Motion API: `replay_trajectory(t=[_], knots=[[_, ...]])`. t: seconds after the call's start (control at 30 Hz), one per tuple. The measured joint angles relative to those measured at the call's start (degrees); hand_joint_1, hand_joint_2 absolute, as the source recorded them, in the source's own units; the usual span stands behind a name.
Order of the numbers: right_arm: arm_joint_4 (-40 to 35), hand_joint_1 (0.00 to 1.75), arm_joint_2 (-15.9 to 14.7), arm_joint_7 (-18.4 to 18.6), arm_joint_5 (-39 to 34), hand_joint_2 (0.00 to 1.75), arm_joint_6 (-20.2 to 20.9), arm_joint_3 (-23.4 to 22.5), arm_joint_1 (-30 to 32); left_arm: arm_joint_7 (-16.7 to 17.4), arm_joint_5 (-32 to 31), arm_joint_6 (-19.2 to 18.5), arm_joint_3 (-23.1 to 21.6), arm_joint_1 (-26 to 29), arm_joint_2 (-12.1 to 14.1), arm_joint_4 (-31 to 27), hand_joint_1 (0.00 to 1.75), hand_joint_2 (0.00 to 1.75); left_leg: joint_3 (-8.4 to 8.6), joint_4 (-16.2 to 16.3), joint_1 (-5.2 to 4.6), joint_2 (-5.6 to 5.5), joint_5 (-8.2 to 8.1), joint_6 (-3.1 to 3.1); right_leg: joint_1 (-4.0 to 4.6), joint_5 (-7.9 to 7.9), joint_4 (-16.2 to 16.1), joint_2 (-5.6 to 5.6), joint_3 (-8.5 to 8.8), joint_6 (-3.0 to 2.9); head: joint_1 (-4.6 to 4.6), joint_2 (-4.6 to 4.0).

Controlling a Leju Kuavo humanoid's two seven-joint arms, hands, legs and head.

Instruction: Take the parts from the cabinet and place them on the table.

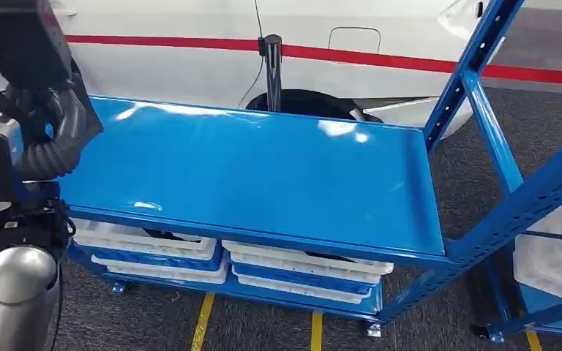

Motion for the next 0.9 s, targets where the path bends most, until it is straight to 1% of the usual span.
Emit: replay_trajectory(t=[0.03, 0.07, 0.1, 0.13, 0.17, 0.2, 0.23, 0.27, 0.33, 0.37, 0.4, 0.43, 0.47, 0.5, 0.53, 0.57, 0.6, 0.63, 0.67, 0.7, 0.73, 0.77, 0.8, 0.83, 0.87, 0.9], knots=[[0.0, 0.00, 0.0, 0.0, 0.0, 0.00, 0.0, 0.0, 0.0, 0.0, 0.0, 0.0, 0.1, 0.1, 0.0, 0.0, 1.75, 1.75, -0.56, 0.1, 0.00, 0.02, 0.39, -0.08, -0.01, 0.42, 1.1, 0.00, 0.22, 0.07, 0.00, 0.00], [0.0, 0.00, 0.0, 0.0, 0.1, 0.00, 0.3, 0.0, 0.0, 0.0, 0.0, 0.0, 0.3, 0.2, 0.0, 0.0, 1.75, 1.75, -1.48, 0.3, 0.05, 0.04, 0.97, -0.24, -0.05, 2.68, -0.5, -0.01, 2.11, 0.15, 0.00, 0.00], [0.0, 0.00, 0.0, 0.0, 0.1, 0.00, 0.8, 0.0, 0.0, 0.0, 0.0, 0.0, 0.4, 0.2, 0.0, 0.0, 1.75, 1.75, -2.22, 0.5, 0.16, 0.04, 1.36, -0.44, -0.07, 5.12, -4.7, -0.01, 5.10, 0.13, 0.00, 0.00], [0.0, 0.00, -0.1, 0.2, -0.1, 0.00, 1.3, 0.0, -0.1, 0.0, 0.1, 0.0, 0.4, 0.2, 0.0, -0.1, 1.75, 1.75, -2.67, 0.8, 0.21, 0.03, 1.62, -0.62, -0.08, 6.70, -9.0, -0.01, 8.00, 0.06, 0.00, 0.00], [0.0, 0.00, -0.1, 0.2, -0.4, 0.00, 2.0, -0.1, -0.2, 0.0, 0.2, 0.0, 0.5, 0.2, 0.0, -0.1, 1.75, 1.75, -3.15, 1.2, 0.21, 0.03, 1.94, -0.98, -0.15, 6.79, -16.2, 0.02, 12.61, -0.18, 0.00, 0.00], [0.0, 0.00, -0.2, 0.1, -0.8, 0.00, 2.5, -0.1, -0.2, 0.0, 0.2, 0.1, 0.7, 0.2, 0.0, -0.3, 1.75, 1.75, -3.63, 1.3, 0.05, 0.01, 2.29, -1.41, 0.15, 4.96, -20.1, 0.09, 14.87, -0.52, 0.02, 0.00], [0.0, 0.00, -0.3, -0.1, -1.0, 0.00, 2.9, -0.2, -0.1, 0.0, 0.3, 0.1, 0.7, 0.2, 0.0, -0.4, 1.75, 1.75, -3.46, 1.3, 0.15, 0.05, 2.60, -1.63, 0.38, 5.62, -19.6, 0.22, 14.49, -1.07, -0.13, 0.00], [0.0, 0.00, -0.2, -0.3, -1.5, 0.00, 3.6, -0.2, -0.1, -0.2, 0.5, 0.2, 0.7, 0.0, 0.0, -0.4, 1.75, 1.75, -3.48, 1.3, 0.18, 0.07, 3.05, -2.12, 0.42, 5.79, -19.6, 0.27, 14.07, -1.34, 0.00, 0.00], [0.0, 0.00, -0.3, -0.7, -2.1, 0.00, 4.6, -0.4, -0.2, -0.4, 1.4, 0.4, 0.7, 0.0, 0.0, -0.5, 1.75, 1.75, -3.59, 1.1, 0.26, 0.05, 3.84, -2.76, 0.64, 6.22, -19.2, 0.26, 13.59, -1.96, -0.02, 0.00], [0.0, 0.00, -0.1, -1.0, -2.3, 0.00, 4.9, -0.4, -0.2, -0.5, 1.7, 0.5, 0.9, 0.0, 0.0, -0.5, 1.75, 1.75, -4.11, 1.3, 0.48, 0.00, 3.61, -3.03, 0.06, 7.03, -19.5, -0.05, 12.98, -2.76, 0.00, -0.02], [0.0, 0.00, -0.2, -1.1, -2.5, 0.00, 5.0, -0.4, -0.3, -0.9, 2.1, 0.6, 0.9, -0.1, 0.1, -0.5, 1.75, 1.75, -5.09, 3.2, 0.51, 0.03, 0.77, -3.37, 0.15, 7.69, -19.4, -0.12, 12.31, -3.05, -0.11, 0.00], [0.0, 0.00, -0.2, -1.3, -2.6, 0.00, 5.0, -0.5, -0.4, -1.0, 2.2, 0.7, 0.9, -0.1, 0.1, -0.5, 1.75, 1.75, -6.10, 5.9, 0.60, -0.01, -2.00, -3.63, 0.15, 8.19, -19.4, -0.18, 11.72, -3.37, -0.13, 0.00], [0.0, 0.00, -0.2, -1.6, -2.6, 0.00, 5.0, -0.5, -0.4, -1.2, 2.2, 0.7, 1.0, -0.1, 0.1, -0.5, 1.75, 1.75, -8.09, 12.4, 0.69, 0.01, -6.72, -3.99, 0.19, 8.98, -19.3, -0.36, 10.62, -3.48, -0.13, 0.00], [0.0, 0.00, -0.2, -1.7, -2.7, 0.00, 5.0, -0.6, -0.4, -1.2, 2.2, 0.7, 1.1, -0.1, 0.1, -0.5, 1.75, 1.75, -9.56, 18.0, 0.69, 0.02, -9.50, -4.19, 0.25, 9.65, -19.3, -0.37, 9.67, -3.53, -0.13, 0.00], [0.0, 0.00, -0.2, -1.7, -2.7, 0.00, 5.0, -0.6, -0.4, -1.2, 2.2, 0.7, 1.2, -0.1, 0.2, -0.5, 1.75, 1.75, -10.15, 20.9, 0.69, 0.02, -10.35, -4.23, 0.32, 10.11, -19.3, -0.38, 9.08, -3.55, -0.13, 0.00], [0.0, 0.00, -0.2, -1.8, -2.7, 0.00, 5.0, -0.8, -0.4, -1.2, 2.2, 0.7, 1.2, -0.1, 0.2, -0.5, 1.75, 1.75, -9.92, 23.1, 0.69, 0.01, -9.91, -4.19, 0.43, 10.82, -19.2, -0.39, 8.08, -3.54, -0.13, 0.00], [0.0, 0.00, -0.2, -2.0, -2.9, 0.00, 5.0, -0.9, -0.4, -1.2, 2.2, 0.7, 1.3, -0.1, 0.2, -0.5, 1.75, 1.75, -8.39, 21.9, 0.68, 0.01, -8.28, -4.01, 0.53, 11.36, -19.2, -0.39, 7.35, -3.53, -0.13, 0.00], [0.0, 0.00, -0.2, -2.1, -3.2, 0.00, 4.9, -0.9, -0.4, -1.2, 2.3, 0.7, 1.3, -0.1, 0.2, -0.5, 1.75, 1.75, -6.26, 19.4, 0.67, 0.01, -6.59, -3.81, 0.62, 11.79, -19.2, -0.38, 6.82, -3.52, -0.13, 0.00], [0.0, 0.00, -0.2, -2.3, -3.3, 0.00, 4.9, -1.0, -0.5, -1.2, 2.3, 0.7, 1.4, -0.2, 0.2, -0.5, 1.75, 1.75, -1.93, 13.1, 0.57, 0.00, -4.35, -3.34, 0.77, 12.40, -19.2, -0.30, 6.16, -3.41, -0.13, 0.00], [0.0, 0.00, -0.2, -2.4, -3.4, 0.00, 4.8, -1.0, -0.6, -1.2, 2.3, 0.7, 1.5, -0.3, 0.2, -0.5, 1.75, 1.75, 2.23, 7.0, 0.39, -0.02, -3.89, -2.77, 0.80, 12.88, -19.2, -0.22, 5.81, -3.25, -0.13, 0.00], [0.0, 0.00, -0.2, -2.5, -3.5, 0.00, 4.8, -1.0, -0.6, -1.2, 2.3, 0.7, 1.6, -0.4, 0.2, -0.5, 1.75, 1.75, 4.82, 3.4, 0.17, -0.02, -4.69, -2.35, 0.80, 13.14, -19.2, -0.21, 5.64, -3.09, -0.13, 0.00], [0.0, 0.00, -0.2, -2.6, -3.5, 0.00, 4.8, -1.0, -0.6, -1.2, 2.3, 0.7, 1.7, -0.7, 0.2, -0.5, 1.75, 1.75, 7.09, -1.3, -0.19, -0.02, -5.69, -2.01, 1.01, 13.78, -19.2, -0.15, 5.43, -2.65, -0.11, 0.00], [0.0, 0.00, -0.2, -2.6, -3.6, 0.00, 4.8, -1.0, -0.6, -1.2, 2.4, 0.8, 1.8, -0.7, 0.2, -0.5, 1.75, 1.75, 6.48, -0.6, -0.46, -0.04, -5.14, -1.95, 0.92, 14.31, -19.5, -0.16, 5.52, -2.41, -0.07, 0.00], [0.0, 0.00, -0.2, -2.8, -3.6, 0.00, 4.9, -1.0, -0.6, -1.3, 2.5, 0.8, 1.8, -0.8, 0.3, -0.5, 1.75, 1.75, 6.34, -0.7, -0.56, -0.02, -5.10, -1.85, 0.77, 14.58, -19.5, -0.18, 5.39, -2.20, -0.22, 0.00], [0.0, 0.00, -0.3, -2.8, -3.7, 0.00, 5.0, -1.1, -0.6, -1.3, 2.9, 0.8, 1.8, -0.9, 0.3, -0.5, 1.75, 1.75, 5.75, -0.6, -0.58, 0.02, -4.53, -1.35, 0.80, 15.32, -19.7, -0.14, 5.08, -1.72, -0.17, 0.00], [0.0, 0.00, -0.4, -2.8, -3.8, 0.00, 5.1, -1.1, -0.5, -1.3, 3.0, 0.8, 1.8, -0.9, 0.3, -0.5, 1.75, 1.75, 5.35, -0.9, 0.05, 0.28, -3.73, -0.90, 0.99, 15.21, -19.6, -0.06, 4.59, -1.43, -0.22, 0.00]])
